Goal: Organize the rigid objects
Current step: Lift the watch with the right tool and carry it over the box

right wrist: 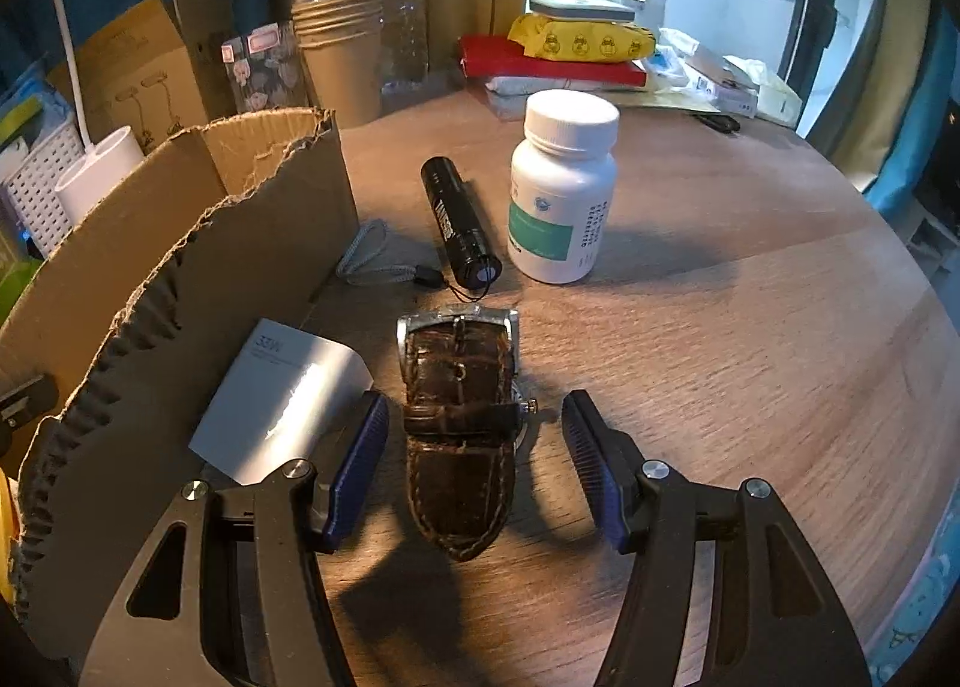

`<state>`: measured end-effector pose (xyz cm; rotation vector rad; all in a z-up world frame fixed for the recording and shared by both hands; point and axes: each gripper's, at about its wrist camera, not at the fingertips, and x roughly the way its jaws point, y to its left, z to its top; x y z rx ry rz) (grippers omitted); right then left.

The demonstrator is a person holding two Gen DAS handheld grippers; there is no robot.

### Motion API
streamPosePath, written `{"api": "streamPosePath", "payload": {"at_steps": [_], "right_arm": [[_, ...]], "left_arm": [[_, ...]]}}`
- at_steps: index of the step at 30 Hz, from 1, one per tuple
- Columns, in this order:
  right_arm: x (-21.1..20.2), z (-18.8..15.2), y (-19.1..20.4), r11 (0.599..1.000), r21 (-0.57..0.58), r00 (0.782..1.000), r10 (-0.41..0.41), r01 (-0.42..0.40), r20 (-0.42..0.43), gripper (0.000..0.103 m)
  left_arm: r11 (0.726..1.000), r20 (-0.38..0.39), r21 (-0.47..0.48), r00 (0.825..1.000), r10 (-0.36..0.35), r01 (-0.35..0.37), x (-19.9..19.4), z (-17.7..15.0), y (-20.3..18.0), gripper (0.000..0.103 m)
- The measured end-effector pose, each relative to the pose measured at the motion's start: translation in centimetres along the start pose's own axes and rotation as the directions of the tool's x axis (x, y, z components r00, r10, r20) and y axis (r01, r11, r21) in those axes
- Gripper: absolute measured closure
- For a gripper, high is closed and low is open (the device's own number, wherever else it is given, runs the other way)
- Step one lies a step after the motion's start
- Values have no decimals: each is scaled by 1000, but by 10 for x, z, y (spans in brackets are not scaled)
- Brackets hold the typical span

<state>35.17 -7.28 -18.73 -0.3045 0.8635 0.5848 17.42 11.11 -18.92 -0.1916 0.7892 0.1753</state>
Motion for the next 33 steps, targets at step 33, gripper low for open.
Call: {"api": "streamPosePath", "payload": {"at_steps": [33], "right_arm": [[-72, 15, 16, 1000, 6, 991, 13, -14, 131, 61]], "left_arm": [[1000, 1, 1, 1000, 3, -3, 0, 0, 0, 96]]}}
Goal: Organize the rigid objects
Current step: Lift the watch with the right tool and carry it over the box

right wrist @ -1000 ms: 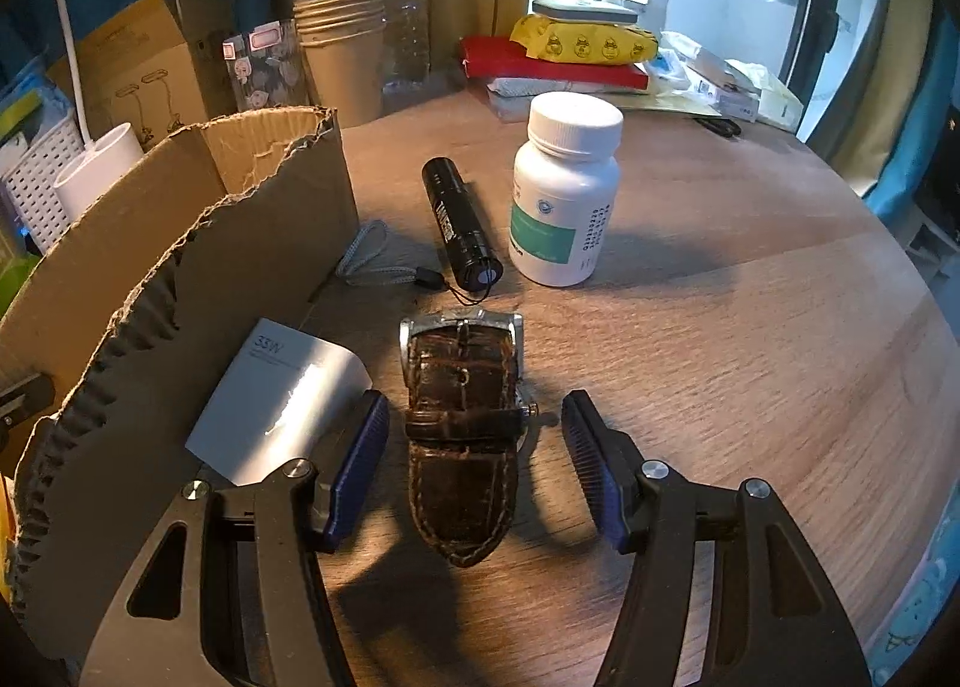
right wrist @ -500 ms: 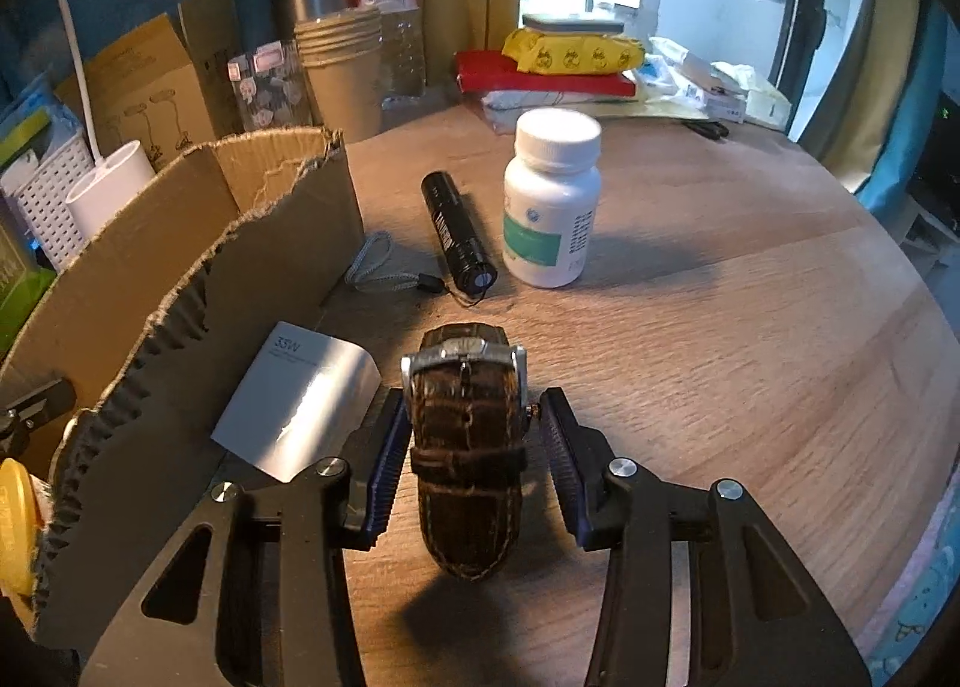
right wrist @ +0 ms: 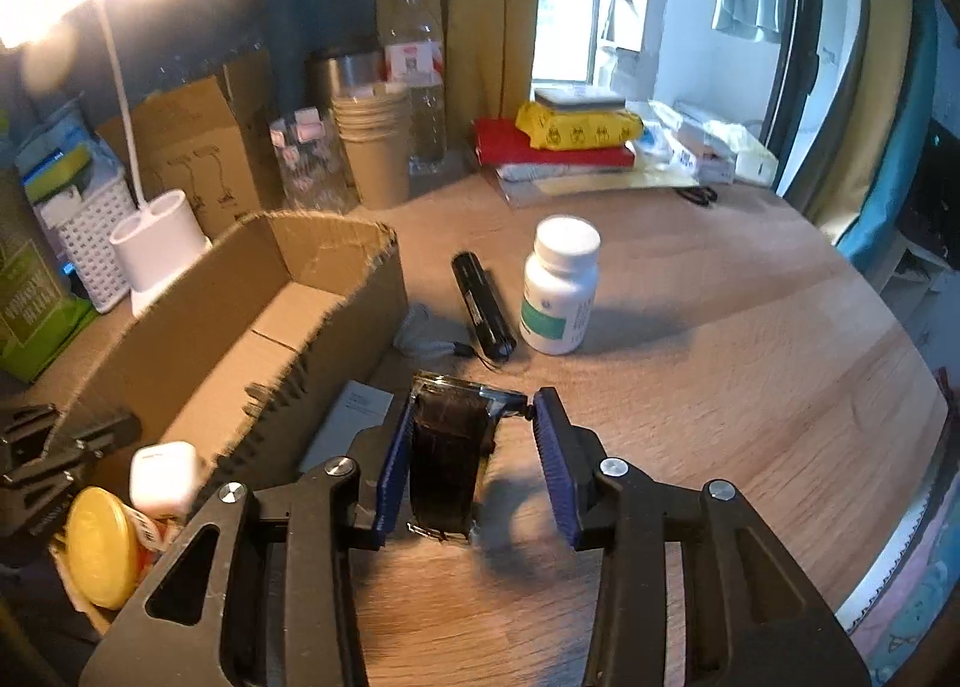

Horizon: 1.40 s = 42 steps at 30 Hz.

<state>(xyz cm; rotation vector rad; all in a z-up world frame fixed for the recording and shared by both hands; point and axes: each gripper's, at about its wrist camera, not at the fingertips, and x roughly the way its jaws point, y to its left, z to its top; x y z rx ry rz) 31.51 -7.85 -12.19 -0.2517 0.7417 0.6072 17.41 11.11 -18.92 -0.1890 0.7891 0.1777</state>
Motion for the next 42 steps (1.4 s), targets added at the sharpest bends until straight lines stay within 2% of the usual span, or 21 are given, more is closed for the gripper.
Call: {"api": "streamPosePath", "payload": {"at_steps": [27, 42], "right_arm": [[-56, 36, 58, 992, -109, 987, 82, -67, 138, 61], [-43, 39, 95, 974, -174, 979, 168, -147, 114, 61]], "left_arm": [[1000, 0, 0, 1000, 1, -1, 0, 0, 0, 96], [1000, 0, -1, 1000, 2, -2, 0, 0, -2, 96]]}}
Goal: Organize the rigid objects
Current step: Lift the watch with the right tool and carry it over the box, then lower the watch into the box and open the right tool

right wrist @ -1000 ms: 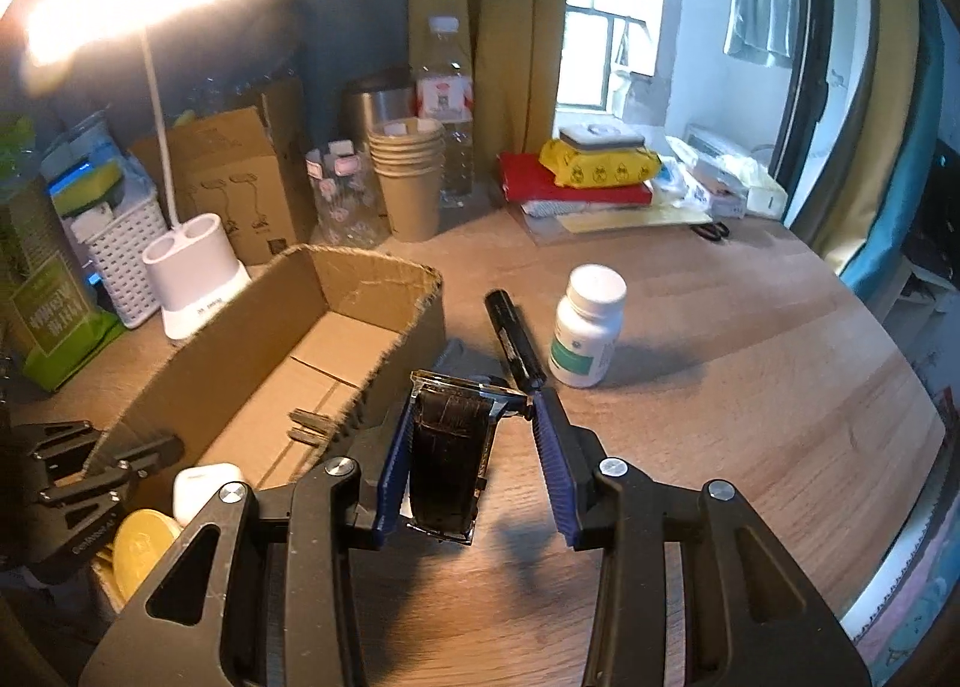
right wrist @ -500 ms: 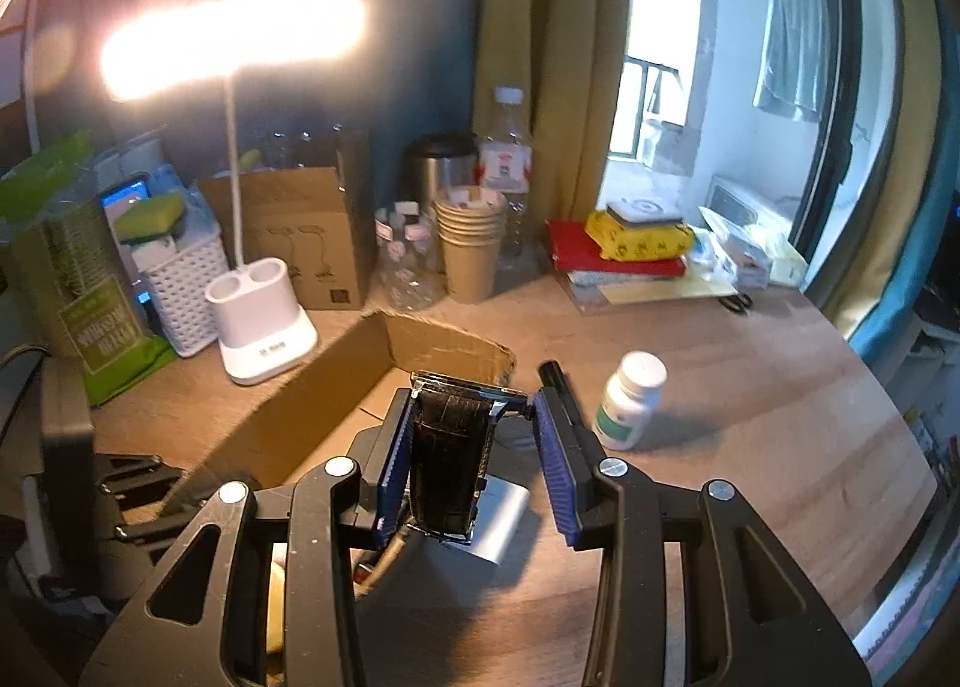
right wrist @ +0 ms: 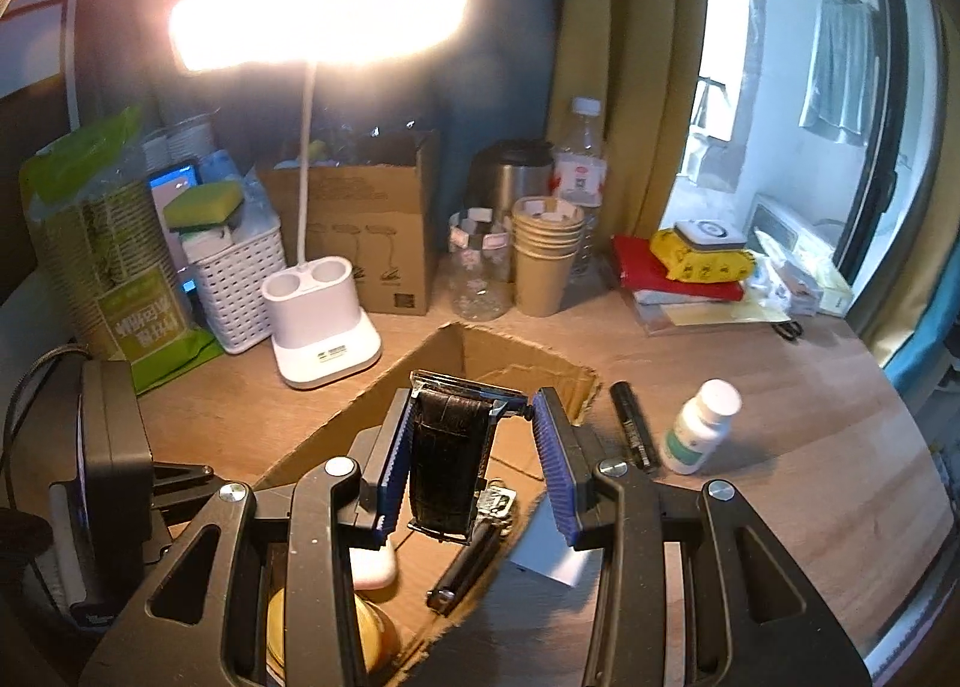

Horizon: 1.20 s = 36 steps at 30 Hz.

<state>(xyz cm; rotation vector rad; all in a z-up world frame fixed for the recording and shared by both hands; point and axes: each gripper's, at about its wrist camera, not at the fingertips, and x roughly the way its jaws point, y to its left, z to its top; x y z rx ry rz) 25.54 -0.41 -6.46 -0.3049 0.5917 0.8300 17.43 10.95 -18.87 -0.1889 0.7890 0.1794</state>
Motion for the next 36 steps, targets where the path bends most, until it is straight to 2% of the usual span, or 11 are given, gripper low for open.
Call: {"api": "streamPosePath", "payload": {"at_steps": [22, 36], "right_arm": [[59, -24, 25, 994, -35, 989, 99, -103, -108, 62], [75, -27, 32, 991, -61, 980, 107, -118, -169, 61]], "left_arm": [[1000, 0, -3, 1000, -2, 2, 1, 0, -2, 96], [1000, 1, -3, 1000, -5, 5, -1, 0, -7, 97]]}}
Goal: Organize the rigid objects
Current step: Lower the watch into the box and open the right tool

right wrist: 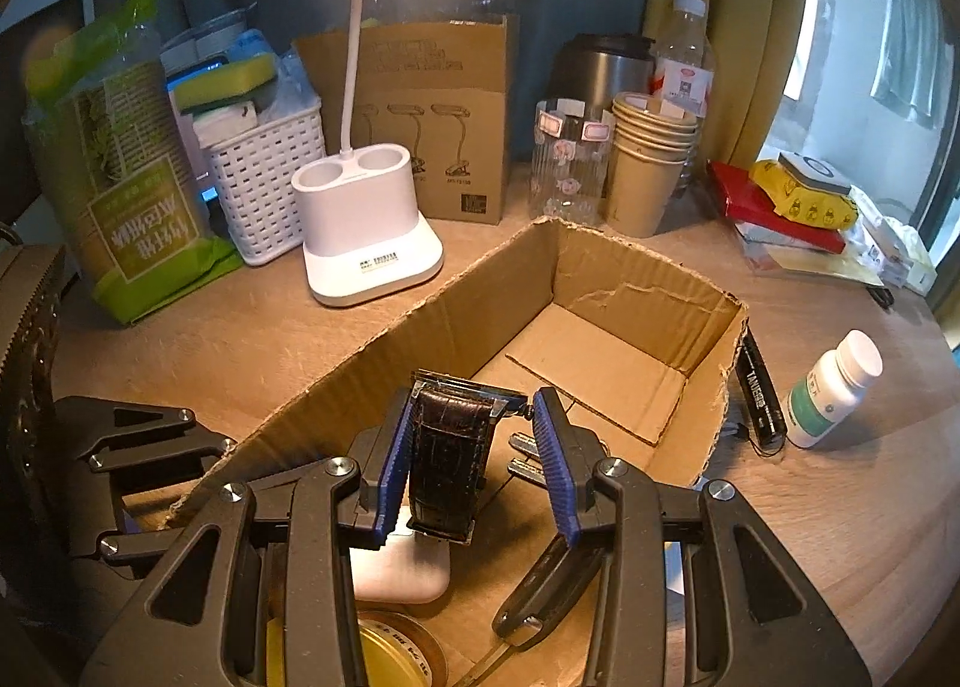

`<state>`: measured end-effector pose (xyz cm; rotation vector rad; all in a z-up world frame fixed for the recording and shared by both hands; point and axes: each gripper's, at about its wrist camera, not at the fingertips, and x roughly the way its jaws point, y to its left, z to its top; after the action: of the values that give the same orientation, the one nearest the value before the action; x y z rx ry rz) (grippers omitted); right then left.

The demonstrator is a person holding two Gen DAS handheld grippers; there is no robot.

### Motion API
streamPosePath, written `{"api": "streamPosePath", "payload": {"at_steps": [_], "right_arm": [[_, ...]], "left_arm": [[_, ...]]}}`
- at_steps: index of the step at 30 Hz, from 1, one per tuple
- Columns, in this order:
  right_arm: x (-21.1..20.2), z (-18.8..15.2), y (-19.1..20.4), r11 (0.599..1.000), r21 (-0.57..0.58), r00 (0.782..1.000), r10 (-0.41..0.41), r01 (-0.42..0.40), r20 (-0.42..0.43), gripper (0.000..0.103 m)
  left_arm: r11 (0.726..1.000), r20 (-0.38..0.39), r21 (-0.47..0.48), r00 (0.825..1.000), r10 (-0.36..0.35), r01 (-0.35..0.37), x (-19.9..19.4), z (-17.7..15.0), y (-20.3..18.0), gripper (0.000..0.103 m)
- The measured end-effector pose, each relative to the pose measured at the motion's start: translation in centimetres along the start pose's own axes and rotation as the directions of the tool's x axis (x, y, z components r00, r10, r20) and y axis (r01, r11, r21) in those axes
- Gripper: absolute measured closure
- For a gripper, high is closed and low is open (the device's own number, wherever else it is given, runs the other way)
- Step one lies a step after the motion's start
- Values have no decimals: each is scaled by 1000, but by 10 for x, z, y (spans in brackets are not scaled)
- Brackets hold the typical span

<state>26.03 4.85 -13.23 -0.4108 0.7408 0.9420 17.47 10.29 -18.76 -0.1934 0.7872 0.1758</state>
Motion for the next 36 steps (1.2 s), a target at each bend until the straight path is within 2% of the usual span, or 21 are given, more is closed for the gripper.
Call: {"api": "streamPosePath", "payload": {"at_steps": [8, 14, 16, 20, 26, 36], "right_arm": [[8, 3, 2, 1000, -29, 999, 1, -2, -51, 60], [4, 4, 1, 999, 0, 998, 54, -54, -44, 58], [4, 3, 2, 997, 4, 997, 72, -72, -43, 50], [1, 3, 4, 997, -1, 997, 73, -73, -31, 49], [-15, 3, -8, 998, 40, 999, 45, -45, 14, 46], [-55, -5, -44, 989, 127, 991, -93, 80, 92, 46]], "left_arm": [[1000, 0, -1, 1000, 0, 0, -1, 0, -2, 96], [1000, 0, -3, 1000, -1, 1, 0, 1, -1, 96], [1000, -1, -4, 1000, -2, 2, 0, 1, -1, 96], [1000, -1, -6, 1000, -2, 2, 0, 2, -1, 96], [1000, -3, -7, 1000, -4, 4, 1, 2, 2, 96], [1000, -2, -6, 1000, -3, 3, 2, 3, 4, 96]]}}
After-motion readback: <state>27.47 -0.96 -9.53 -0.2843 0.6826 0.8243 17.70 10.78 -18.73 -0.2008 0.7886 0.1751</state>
